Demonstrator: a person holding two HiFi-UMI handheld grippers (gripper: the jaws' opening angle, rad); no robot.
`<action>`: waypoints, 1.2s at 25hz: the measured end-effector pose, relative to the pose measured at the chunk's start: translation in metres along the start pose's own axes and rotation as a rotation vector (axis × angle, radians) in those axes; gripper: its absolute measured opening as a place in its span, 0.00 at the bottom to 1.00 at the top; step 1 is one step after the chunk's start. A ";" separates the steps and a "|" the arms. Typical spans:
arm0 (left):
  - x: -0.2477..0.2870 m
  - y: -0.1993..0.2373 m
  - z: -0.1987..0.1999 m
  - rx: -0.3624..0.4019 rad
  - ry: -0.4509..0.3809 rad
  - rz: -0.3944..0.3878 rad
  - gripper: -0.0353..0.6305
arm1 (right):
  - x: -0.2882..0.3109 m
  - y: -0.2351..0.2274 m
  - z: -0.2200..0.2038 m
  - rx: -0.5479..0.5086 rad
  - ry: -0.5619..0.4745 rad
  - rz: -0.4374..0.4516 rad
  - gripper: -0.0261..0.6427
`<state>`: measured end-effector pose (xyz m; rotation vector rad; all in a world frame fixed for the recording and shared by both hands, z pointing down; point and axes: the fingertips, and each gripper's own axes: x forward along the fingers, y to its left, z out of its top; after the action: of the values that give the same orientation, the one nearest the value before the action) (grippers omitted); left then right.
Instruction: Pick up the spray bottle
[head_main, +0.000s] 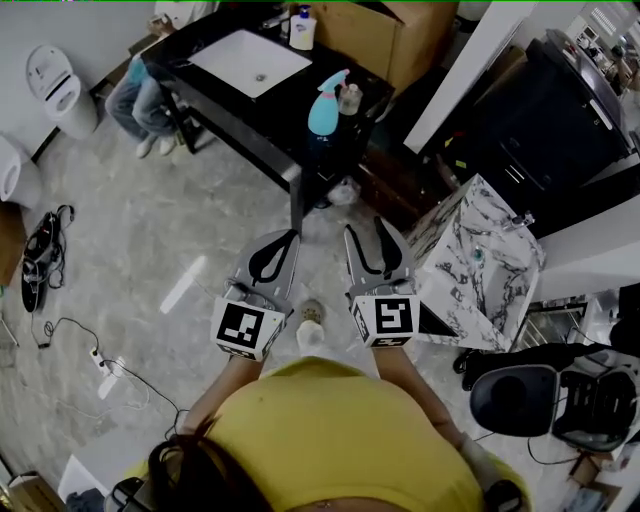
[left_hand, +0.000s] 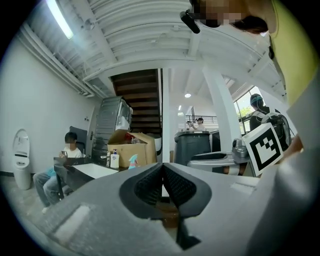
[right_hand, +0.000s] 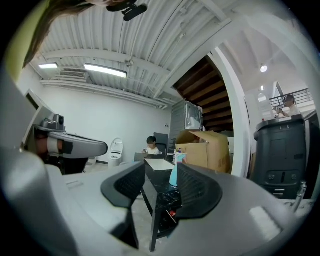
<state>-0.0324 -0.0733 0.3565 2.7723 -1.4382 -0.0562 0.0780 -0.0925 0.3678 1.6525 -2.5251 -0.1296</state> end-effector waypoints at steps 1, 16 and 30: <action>0.012 0.006 0.000 -0.003 0.001 0.005 0.06 | 0.012 -0.007 -0.001 -0.001 0.001 0.010 0.33; 0.124 0.068 -0.012 -0.015 0.038 0.058 0.06 | 0.136 -0.065 -0.022 0.017 0.039 0.111 0.34; 0.207 0.155 -0.026 -0.018 0.035 -0.004 0.06 | 0.249 -0.079 -0.038 -0.027 0.055 0.094 0.36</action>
<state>-0.0388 -0.3319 0.3823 2.7475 -1.4170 -0.0198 0.0565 -0.3521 0.4078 1.5030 -2.5428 -0.1069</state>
